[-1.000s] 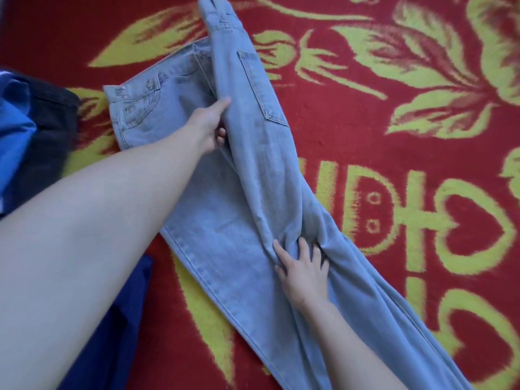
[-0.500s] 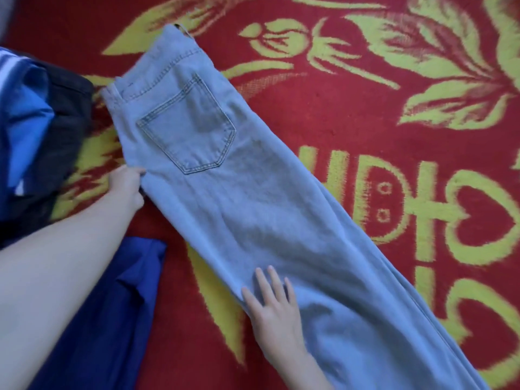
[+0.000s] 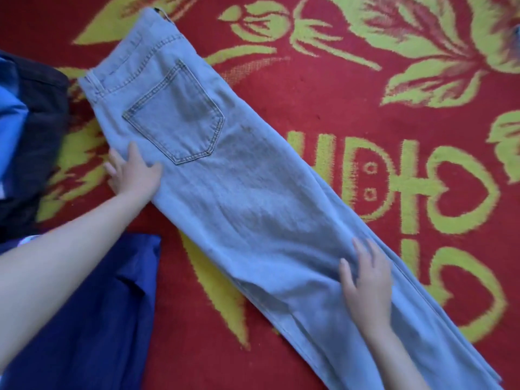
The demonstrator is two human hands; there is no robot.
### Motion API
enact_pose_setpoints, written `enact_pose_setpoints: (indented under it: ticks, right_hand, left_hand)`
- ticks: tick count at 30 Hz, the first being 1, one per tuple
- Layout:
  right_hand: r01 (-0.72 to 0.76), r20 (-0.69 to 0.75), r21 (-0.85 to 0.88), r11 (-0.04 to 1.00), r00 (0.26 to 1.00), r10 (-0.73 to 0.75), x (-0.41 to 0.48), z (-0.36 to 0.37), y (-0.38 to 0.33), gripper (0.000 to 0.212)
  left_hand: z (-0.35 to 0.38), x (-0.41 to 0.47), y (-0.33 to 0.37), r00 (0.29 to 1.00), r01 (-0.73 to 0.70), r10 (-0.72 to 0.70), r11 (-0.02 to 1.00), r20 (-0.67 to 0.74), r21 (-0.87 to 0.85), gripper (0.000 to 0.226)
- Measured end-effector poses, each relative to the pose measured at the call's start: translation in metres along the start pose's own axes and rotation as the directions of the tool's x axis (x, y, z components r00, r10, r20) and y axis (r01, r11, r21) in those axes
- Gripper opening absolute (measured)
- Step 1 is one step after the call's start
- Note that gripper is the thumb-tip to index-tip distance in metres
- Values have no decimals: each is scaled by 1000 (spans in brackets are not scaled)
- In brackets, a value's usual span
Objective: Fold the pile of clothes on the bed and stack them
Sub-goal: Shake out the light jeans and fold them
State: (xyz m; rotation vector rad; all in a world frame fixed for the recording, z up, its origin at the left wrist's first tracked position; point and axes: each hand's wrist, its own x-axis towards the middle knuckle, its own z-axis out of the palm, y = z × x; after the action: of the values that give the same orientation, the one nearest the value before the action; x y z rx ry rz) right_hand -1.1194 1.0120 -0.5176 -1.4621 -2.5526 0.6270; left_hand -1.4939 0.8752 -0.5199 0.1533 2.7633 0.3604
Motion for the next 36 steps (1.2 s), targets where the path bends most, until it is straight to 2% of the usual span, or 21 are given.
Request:
enact_pose_setpoints:
  ticks: [2,3,4,6,8,10,12,13,15,17,18,19,21,22,25,27,29,32,34,36]
  right_hand:
    - [-321,60,-73,944,944,326,5,-23,43,49]
    - [-436,114,-146,888,884,453,3,-32,62,47]
    - [-489,168,-231,841,832,529,-2,-39,78,47]
    - [-431,260,-396,811,795,549,-13,-49,103,46]
    - [-367,267,-501,784,796,543,-19,-58,121,40]
    - [-378,271,-524,763,776,570,-21,-66,133,35]
    - [-369,321,-483,794,769,553,-24,-70,141,34]
    - [-361,324,-455,814,784,529,-26,-70,143,35]
    - [-348,249,-403,846,848,467,-33,-69,147,39]
    - [-302,199,-335,893,903,380,-46,-65,155,41]
    - [-270,215,-315,910,914,345,-52,-65,160,40]
    - [-239,260,-313,919,909,325,-56,-66,164,41]
    - [-180,356,-351,919,882,309,-62,-72,175,46]
    - [-162,378,-393,905,869,319,-63,-77,182,47]
    - [-208,433,-425,881,808,399,-66,-95,199,41]
    - [-218,492,-429,877,758,429,-69,-105,210,42]
    - [-222,491,-457,861,744,453,-75,-110,222,44]
    - [-173,453,-513,841,778,436,-88,-112,237,38]
    - [-166,466,-453,876,793,392,-95,-113,245,32]
    - [-231,449,-343,911,811,375,-98,-120,253,25]
  left_hand:
    - [16,-43,2,972,-234,229,961,53,145,62]
    - [25,-63,1,940,-340,324,921,110,189,63]
    - [36,-82,-1,904,-424,394,876,166,228,64]
    - [54,-113,-8,845,-531,468,797,261,289,68]
    - [63,-134,-12,797,-602,525,732,299,318,72]
    - [65,-150,-17,762,-647,578,685,292,335,72]
    - [66,-168,-24,730,-679,646,644,224,352,67]
    - [66,-182,-27,741,-664,647,666,179,340,67]
    - [68,-217,-29,832,-552,546,798,97,243,69]
    - [71,-250,-24,945,-309,297,948,136,79,68]
    - [76,-265,-20,960,-185,190,982,206,-42,69]
    - [81,-277,-13,945,-67,126,978,300,-198,71]
    - [97,-293,0,873,145,100,882,477,-449,78]
    - [104,-300,6,871,202,91,829,483,-521,82]
    - [118,-314,27,945,241,-37,751,325,-615,88]
    - [122,-315,39,950,301,-129,621,285,-724,91]
    - [127,-310,47,951,310,-171,496,258,-811,92]
    - [131,-311,49,949,308,-214,472,232,-826,92]
    - [133,-318,42,950,297,-238,497,201,-816,94]
    - [134,-330,30,947,294,-281,567,154,-769,91]
